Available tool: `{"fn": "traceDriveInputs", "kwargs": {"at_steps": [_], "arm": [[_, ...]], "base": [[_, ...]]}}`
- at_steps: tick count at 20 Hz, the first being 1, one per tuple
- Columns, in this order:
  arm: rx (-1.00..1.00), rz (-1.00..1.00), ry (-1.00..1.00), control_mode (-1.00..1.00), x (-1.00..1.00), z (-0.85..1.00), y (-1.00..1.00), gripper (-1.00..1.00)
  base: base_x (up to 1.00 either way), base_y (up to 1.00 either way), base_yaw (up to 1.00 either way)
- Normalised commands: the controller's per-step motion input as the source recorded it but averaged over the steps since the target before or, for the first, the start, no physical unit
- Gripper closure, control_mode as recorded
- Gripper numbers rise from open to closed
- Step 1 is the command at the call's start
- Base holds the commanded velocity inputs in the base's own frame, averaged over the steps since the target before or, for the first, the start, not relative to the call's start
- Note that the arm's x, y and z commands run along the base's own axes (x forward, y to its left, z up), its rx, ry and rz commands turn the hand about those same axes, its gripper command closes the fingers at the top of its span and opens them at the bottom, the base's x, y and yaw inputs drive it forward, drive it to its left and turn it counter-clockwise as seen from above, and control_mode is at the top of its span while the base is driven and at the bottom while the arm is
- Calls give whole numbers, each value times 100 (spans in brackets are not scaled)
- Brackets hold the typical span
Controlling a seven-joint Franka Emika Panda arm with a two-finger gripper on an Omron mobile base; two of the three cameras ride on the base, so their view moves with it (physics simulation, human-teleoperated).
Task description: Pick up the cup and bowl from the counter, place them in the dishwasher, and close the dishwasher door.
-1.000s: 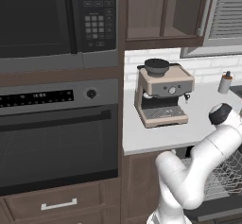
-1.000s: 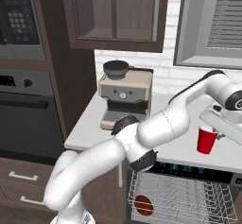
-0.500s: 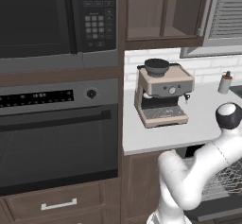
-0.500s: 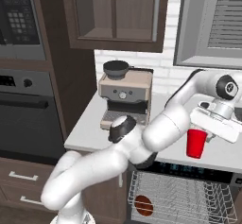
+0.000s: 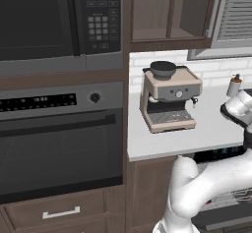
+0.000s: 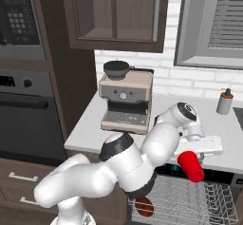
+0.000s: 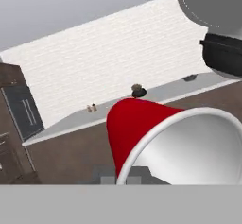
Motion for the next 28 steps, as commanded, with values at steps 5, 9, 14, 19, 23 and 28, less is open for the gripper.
{"fn": "traceDriveInputs", "kwargs": {"at_steps": [5, 9, 14, 19, 23, 28], "arm": [[41, 37, 18, -100, -47, -26, 7, 100], [83, 14, -45, -100, -6, -69, -3, 100], [65, 17, -60, -100, 0, -42, 4, 100], [30, 19, -74, -100, 6, -4, 3, 100], [24, 17, -67, -100, 42, 0, 0, 100], [46, 2, -78, -100, 58, -21, 0, 100]], "base": [[0, 0, 0], [0, 0, 0], [0, 0, 0], [0, 0, 0], [0, 0, 0], [0, 0, 0]]}}
